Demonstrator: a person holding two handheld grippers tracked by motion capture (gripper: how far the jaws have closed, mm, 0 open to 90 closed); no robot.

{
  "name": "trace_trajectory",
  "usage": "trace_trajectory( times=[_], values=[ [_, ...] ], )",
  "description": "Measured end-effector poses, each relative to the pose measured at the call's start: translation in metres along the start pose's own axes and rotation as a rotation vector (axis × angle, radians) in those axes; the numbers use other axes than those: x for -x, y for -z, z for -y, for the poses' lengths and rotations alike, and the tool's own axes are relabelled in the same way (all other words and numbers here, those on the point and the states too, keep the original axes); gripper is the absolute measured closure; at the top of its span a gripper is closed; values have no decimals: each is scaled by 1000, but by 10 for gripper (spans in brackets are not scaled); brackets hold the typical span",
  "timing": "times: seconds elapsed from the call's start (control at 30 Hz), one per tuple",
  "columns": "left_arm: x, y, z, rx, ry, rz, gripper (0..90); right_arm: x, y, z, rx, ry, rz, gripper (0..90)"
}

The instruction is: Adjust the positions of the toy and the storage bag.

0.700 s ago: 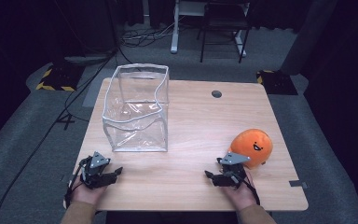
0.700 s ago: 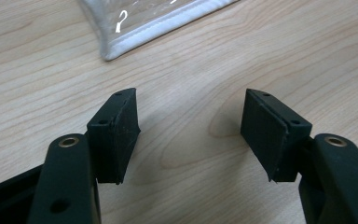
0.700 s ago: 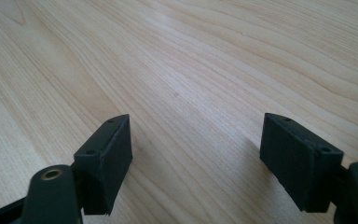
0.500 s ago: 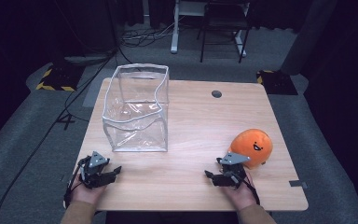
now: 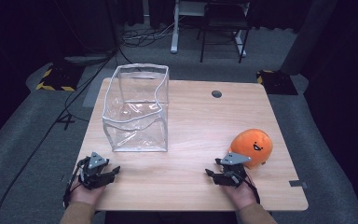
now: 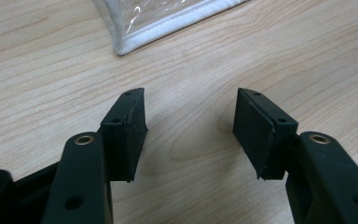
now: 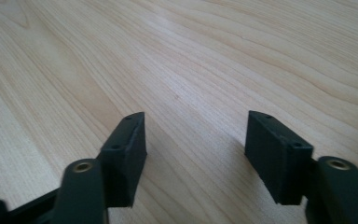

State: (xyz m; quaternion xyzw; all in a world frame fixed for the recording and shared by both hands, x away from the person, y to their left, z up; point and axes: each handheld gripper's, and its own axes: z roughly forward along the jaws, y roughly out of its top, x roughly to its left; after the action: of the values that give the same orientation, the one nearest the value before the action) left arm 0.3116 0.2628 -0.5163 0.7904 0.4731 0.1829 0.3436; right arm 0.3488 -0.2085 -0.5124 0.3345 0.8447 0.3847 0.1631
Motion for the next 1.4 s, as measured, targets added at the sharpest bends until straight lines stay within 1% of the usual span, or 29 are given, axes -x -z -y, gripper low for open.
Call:
trace_trajectory(
  times=[0.03,0.07,0.1,0.2,0.3,0.4,0.5,0.53,0.57,0.6,0.67,0.7,0.73,0.87,0.97,1.07,1.13,1.17,1.2,1.23,1.3,1.33,1.4],
  values=[
    [0,2,1,5,7,10,445,0,0,-1,-4,2,-3,446],
    [0,3,2,9,12,16,446,0,1,-4,-20,6,-14,519],
    [-1,4,3,15,17,23,446,1,0,-8,-41,8,-33,554],
    [-2,12,6,42,49,31,446,0,-2,-12,-50,5,-58,567],
    [-4,21,10,69,73,37,446,-6,-3,-21,-49,36,-65,571],
    [-5,30,13,100,98,42,448,-10,-3,-32,-44,48,-81,569],
    [-5,33,13,117,104,41,449,-12,-4,-44,-37,55,-87,569],
    [-4,34,13,120,105,41,449,-11,-5,-52,-32,61,-85,570],
    [-4,34,13,125,103,40,450,-11,-6,-55,-28,60,-87,571],
    [-4,34,13,126,101,32,450,-11,-6,-55,-28,60,-87,571],
    [-2,34,11,135,101,12,465,-11,-7,-63,-16,56,-94,573],
    [-2,34,11,139,100,9,472,-13,-8,-69,-7,61,-97,577],
    [-2,34,10,142,101,5,472,-13,-8,-69,-7,61,-97,577],
    [-2,35,9,157,102,-2,478,-18,-14,-81,-11,90,-105,585],
    [-4,38,10,170,116,1,466,-23,-20,-91,-8,104,-121,589],
    [-6,43,15,173,124,-10,461,-26,-29,-101,5,95,-151,591],
    [-7,46,19,174,135,-15,461,-28,-35,-106,6,99,-156,593],
    [-8,48,20,173,137,-18,461,-30,-41,-111,5,106,-164,593],
    [-8,49,22,174,139,-24,461,-30,-41,-111,5,106,-164,593],
    [-8,51,24,176,146,-29,462,-31,-49,-117,3,112,-171,593],
    [-9,54,27,177,149,-37,464,-31,-51,-118,4,115,-172,593],
    [-10,55,29,176,150,-37,476,-31,-57,-123,1,113,-178,593],
    [-10,58,31,181,156,-37,478,-30,-63,-127,1,107,-183,592]
  ],
)
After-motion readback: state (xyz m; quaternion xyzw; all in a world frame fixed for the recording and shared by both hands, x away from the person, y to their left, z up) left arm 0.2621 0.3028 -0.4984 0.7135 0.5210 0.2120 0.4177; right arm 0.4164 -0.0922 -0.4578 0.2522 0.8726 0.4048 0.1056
